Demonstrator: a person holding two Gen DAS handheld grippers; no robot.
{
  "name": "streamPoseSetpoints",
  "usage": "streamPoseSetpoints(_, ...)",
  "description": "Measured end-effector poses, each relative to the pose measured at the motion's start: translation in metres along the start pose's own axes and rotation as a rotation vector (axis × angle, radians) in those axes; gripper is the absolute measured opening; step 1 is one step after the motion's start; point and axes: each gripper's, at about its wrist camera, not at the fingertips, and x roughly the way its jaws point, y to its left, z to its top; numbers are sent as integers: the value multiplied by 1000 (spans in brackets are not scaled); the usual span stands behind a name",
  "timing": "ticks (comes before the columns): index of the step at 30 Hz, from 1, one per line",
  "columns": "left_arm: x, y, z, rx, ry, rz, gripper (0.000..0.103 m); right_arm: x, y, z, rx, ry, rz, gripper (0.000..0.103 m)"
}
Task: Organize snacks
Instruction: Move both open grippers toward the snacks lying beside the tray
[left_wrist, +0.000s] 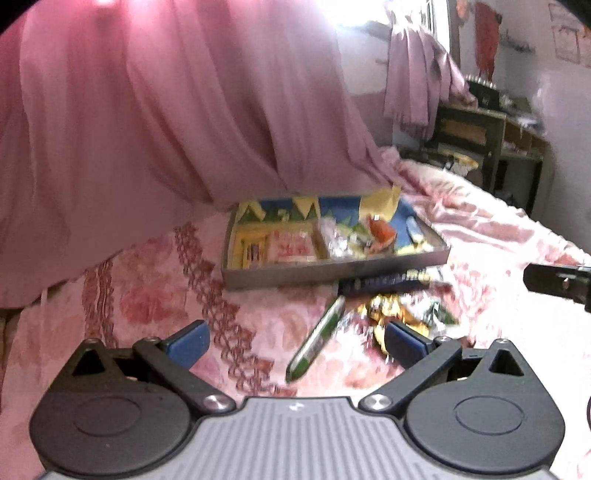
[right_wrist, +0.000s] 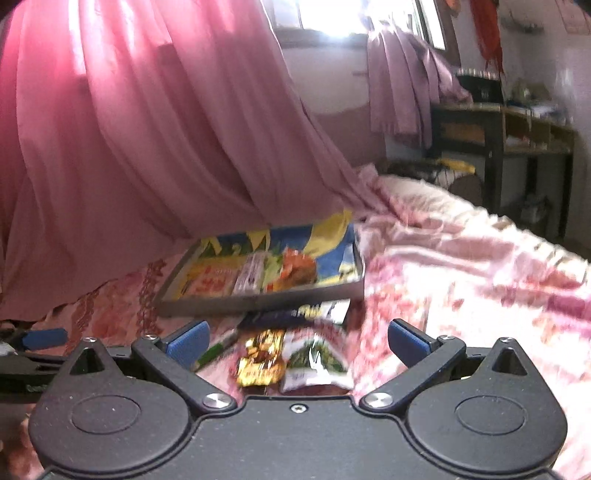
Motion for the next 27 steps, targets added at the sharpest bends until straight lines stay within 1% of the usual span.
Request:
streamPoseSetpoints(4,-2,-1,-7,-3,34,28,103,-1,-5,-5,46,54,-9,102)
streamPoseSetpoints(6,-3,1,-9,-16,46,30,103,1,-7,-7,61,89,-8,102)
streamPoseSetpoints(10,-4,5,-13,-49,78,41,103,7,-3,-12,46,156,-5,102)
streamPoseSetpoints(18,-3,10,-17,-86,123,50,103,9,3,-15,12,184,-12,102)
streamPoseSetpoints(27,17,12,-16,-96,250,32,103,17,6,-16,-11,229,-22,102)
